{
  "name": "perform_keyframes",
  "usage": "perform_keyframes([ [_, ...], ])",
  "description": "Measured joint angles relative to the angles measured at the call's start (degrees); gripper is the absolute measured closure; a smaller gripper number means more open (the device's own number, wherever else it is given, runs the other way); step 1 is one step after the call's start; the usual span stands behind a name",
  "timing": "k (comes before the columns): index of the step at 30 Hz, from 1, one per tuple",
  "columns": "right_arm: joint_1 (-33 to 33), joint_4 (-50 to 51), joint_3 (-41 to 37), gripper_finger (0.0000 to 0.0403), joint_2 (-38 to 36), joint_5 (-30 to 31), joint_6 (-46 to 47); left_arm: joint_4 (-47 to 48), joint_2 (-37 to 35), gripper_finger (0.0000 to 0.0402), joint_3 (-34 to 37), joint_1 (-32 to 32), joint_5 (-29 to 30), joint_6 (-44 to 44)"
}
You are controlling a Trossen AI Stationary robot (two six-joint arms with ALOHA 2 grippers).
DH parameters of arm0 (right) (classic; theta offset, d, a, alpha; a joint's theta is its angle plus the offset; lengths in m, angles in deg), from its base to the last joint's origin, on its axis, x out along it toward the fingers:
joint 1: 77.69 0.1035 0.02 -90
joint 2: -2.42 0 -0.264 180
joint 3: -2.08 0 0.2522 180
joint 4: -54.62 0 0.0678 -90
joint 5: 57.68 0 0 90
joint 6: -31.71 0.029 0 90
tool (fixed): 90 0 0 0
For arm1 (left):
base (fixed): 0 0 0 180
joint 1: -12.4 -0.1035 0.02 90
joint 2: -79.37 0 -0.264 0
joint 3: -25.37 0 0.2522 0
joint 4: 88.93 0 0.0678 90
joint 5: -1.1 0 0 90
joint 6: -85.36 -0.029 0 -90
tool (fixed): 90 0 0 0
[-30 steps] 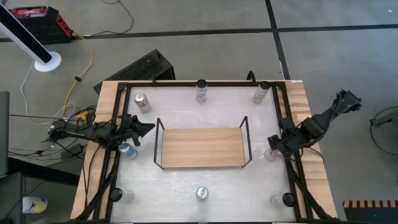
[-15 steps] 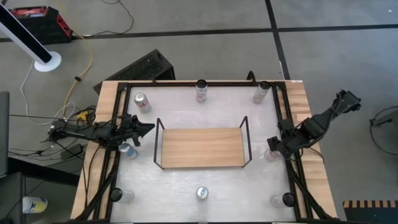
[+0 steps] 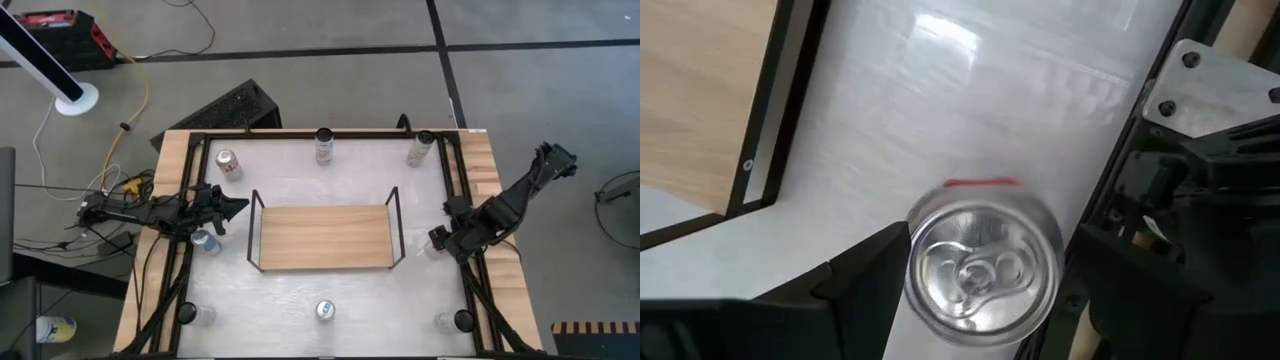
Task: Place canned beverage on shelf
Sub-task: Put the bottom red silver soda can on the shelf
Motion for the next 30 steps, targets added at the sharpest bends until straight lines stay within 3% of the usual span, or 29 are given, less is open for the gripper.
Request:
perform_keyframes([
  [9,0.4,0.8,-0.3,0.0091,-1.7,1.4,-0.2,0.0,0.0,0.0397,0.0,0.0,0.0,0.0],
  [16,0.3,5.9,2.2,0.0091,-4.3,7.2,-0.1,0.0,0.0,0.0397,0.0,0.0,0.2,-0.4],
  [30,-5.2,2.5,2.3,0.0091,-5.4,8.5,-9.3,0.0,0.0,0.0397,0.0,0.0,0.2,-0.8],
])
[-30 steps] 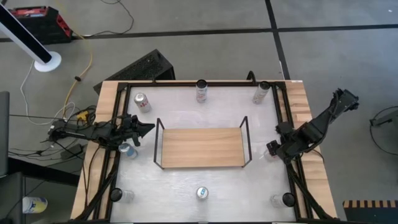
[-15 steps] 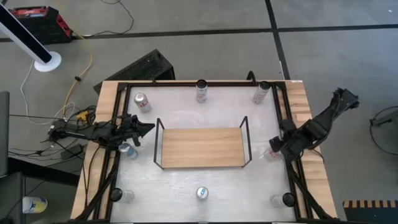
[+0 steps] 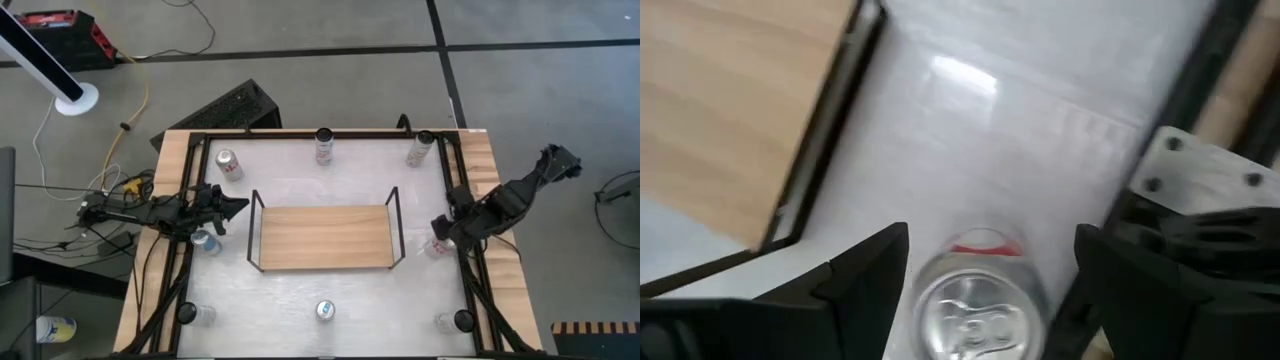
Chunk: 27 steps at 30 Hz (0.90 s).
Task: Place canned beverage on shelf
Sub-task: Put the bottom red silver soda can on the shelf
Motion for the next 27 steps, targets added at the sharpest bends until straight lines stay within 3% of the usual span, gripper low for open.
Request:
perform_keyframes([
  [9,-3.2,-6.7,0.0,0.0083,0.0,-0.7,-5.9,0.0,0.0,0.0397,0.0,0.0,0.7,-0.5],
  [18,-6.2,-7.2,0.1,0.0007,0.0,-6.2,-10.7,0.0,0.0,0.0397,0.0,0.0,0.8,-1.0],
  [27,-4.3,-6.0,0.1,0.0025,0.9,-10.5,-8.9,0.0,0.0,0.0397,0.0,0.0,0.6,-1.1],
])
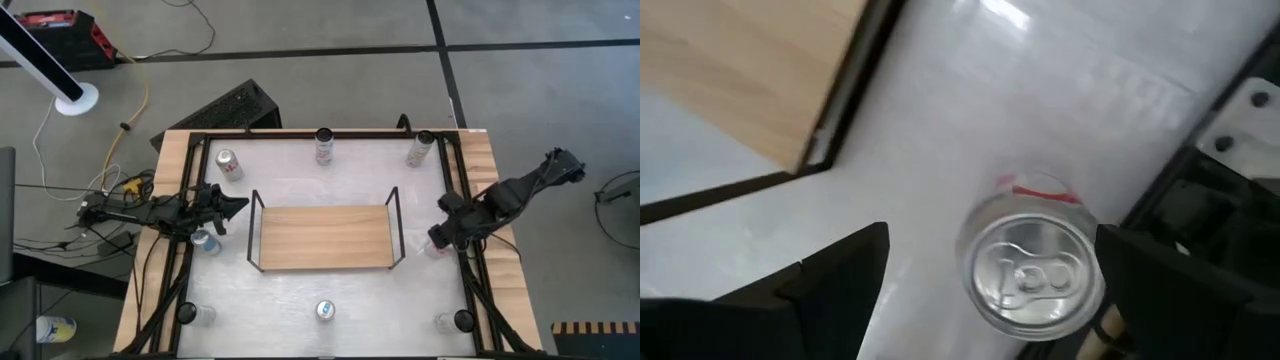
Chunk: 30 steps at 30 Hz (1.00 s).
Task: Place canned beverage on shelf
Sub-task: Put the bottom red silver soda can on the shelf
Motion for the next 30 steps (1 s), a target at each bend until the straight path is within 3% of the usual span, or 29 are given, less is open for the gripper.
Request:
perform_keyframes([
  [16,4.3,3.2,0.0,0.0025,7.9,-2.9,2.6,0.0,0.0,0.0397,0.0,0.0,-0.1,0.1],
  [30,4.3,1.4,-3.3,0.0025,9.2,-3.4,2.6,0.0,0.0,0.0397,0.0,0.0,-0.7,0.1],
])
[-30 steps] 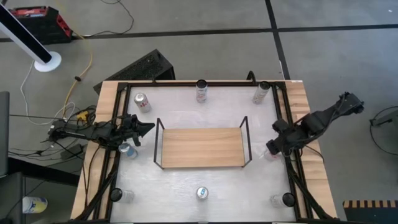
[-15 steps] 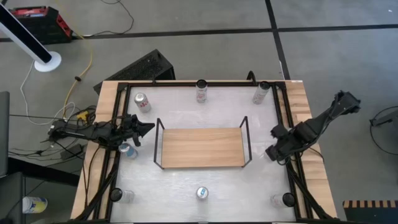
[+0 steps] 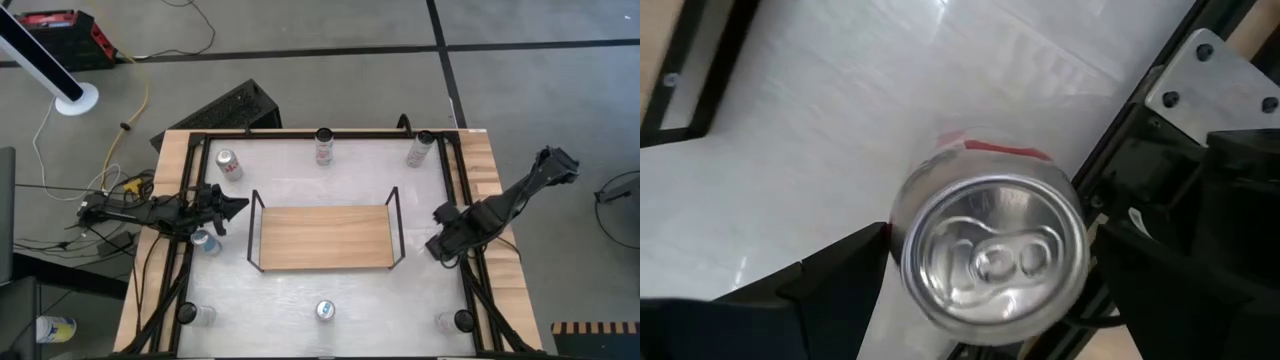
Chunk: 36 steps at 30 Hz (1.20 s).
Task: Place canned beverage on shelf
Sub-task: Put the bottom red silver soda can on the shelf
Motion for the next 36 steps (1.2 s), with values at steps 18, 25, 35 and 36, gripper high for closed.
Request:
perform_keyframes([
  [18,-0.5,0.3,4.0,0.0080,0.0,4.1,-4.1,0.0,0.0,0.0397,0.0,0.0,-0.1,-2.6],
  [25,-8.4,7.7,19.3,0.0080,2.0,23.2,-15.6,0.0,0.0,0.0397,0.0,0.0,1.4,-6.1],
  [35,-30.7,1.2,42.5,0.0080,14.1,41.9,-52.6,0.0,0.0,0.0397,0.0,0.0,2.2,-9.6],
  [36,-32.2,-1.1,44.5,0.0080,15.8,40.4,-55.9,0.0,0.0,0.0397,0.0,0.0,2.2,-9.9],
])
